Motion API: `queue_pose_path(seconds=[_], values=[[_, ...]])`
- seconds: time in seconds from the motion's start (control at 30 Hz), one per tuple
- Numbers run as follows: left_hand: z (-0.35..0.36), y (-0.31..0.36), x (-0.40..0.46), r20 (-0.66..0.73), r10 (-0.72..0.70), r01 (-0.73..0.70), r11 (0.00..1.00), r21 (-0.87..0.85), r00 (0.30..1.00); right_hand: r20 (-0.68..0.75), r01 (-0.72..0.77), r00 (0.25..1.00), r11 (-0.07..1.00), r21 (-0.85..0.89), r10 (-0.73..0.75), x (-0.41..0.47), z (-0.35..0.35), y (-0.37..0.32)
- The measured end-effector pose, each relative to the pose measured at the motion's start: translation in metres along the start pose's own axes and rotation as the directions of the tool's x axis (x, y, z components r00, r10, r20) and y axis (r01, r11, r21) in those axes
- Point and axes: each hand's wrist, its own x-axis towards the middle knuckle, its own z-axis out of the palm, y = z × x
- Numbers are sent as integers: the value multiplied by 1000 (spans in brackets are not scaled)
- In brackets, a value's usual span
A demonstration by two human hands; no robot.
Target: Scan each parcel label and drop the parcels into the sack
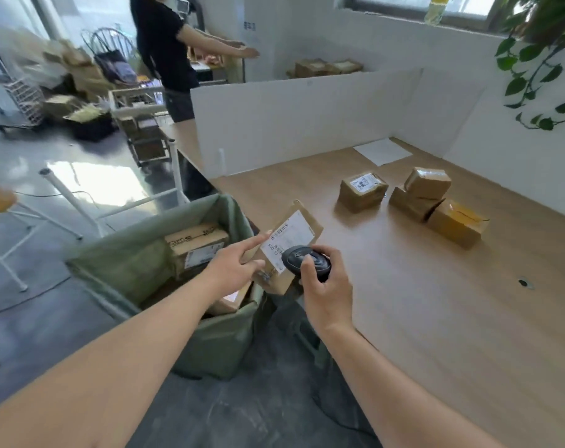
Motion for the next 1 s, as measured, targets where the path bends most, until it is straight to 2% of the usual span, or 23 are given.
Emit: queue_pose_path(seconds=[0.17,0.47,0.67,1.0], values=[[-80,-66,-18,-56,-39,41,999,34,998,76,-25,997,1000,-17,26,-19,91,-14],[-188,-180,-24,-44,-175,179,976,120,984,145,-110,982,991,-76,120,-47,222,-15],[-206,-225,-14,-14,-238,234,938,258,971,156,-163,971,980,-116,180,-45,254,2],[-168,-252,29,-65,-176,187,892,411,982,126,-276,946,948,-162,297,-17,258,31]])
